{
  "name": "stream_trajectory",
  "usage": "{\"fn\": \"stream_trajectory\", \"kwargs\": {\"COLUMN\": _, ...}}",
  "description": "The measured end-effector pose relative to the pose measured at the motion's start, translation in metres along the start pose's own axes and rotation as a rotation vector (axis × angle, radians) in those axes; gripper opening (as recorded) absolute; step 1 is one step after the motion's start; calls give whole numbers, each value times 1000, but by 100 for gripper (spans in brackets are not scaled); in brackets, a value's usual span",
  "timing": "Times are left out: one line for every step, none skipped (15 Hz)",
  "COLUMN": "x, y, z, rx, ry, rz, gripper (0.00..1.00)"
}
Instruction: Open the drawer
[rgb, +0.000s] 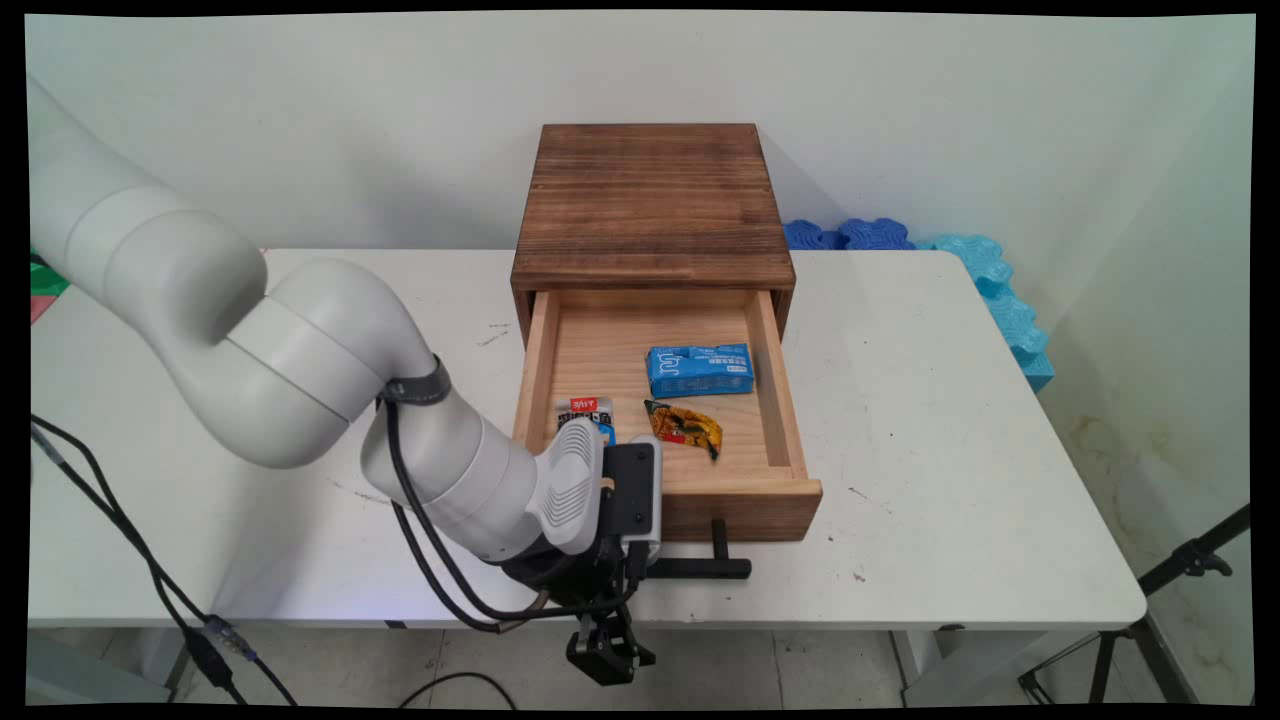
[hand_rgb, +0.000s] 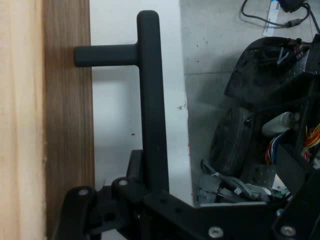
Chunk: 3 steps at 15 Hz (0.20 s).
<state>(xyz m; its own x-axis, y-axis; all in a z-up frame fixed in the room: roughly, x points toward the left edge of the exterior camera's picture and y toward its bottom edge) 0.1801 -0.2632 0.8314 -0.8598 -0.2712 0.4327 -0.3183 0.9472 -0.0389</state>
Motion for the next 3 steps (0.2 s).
{"fn": "stream_trajectory", "kwargs": {"x": 0, "y": 1, "z": -1, "rx": 0, "ry": 1, "rz": 2, "gripper": 100}}
{"fn": "stream_trajectory", "kwargs": {"x": 0, "y": 2, "z": -2, "rx": 0, "ry": 2, "rz": 7, "gripper": 100}}
{"fn": "stream_trajectory", "kwargs": {"x": 0, "y": 3, "z": -3, "rx": 0, "ry": 4, "rz": 11, "gripper": 100}}
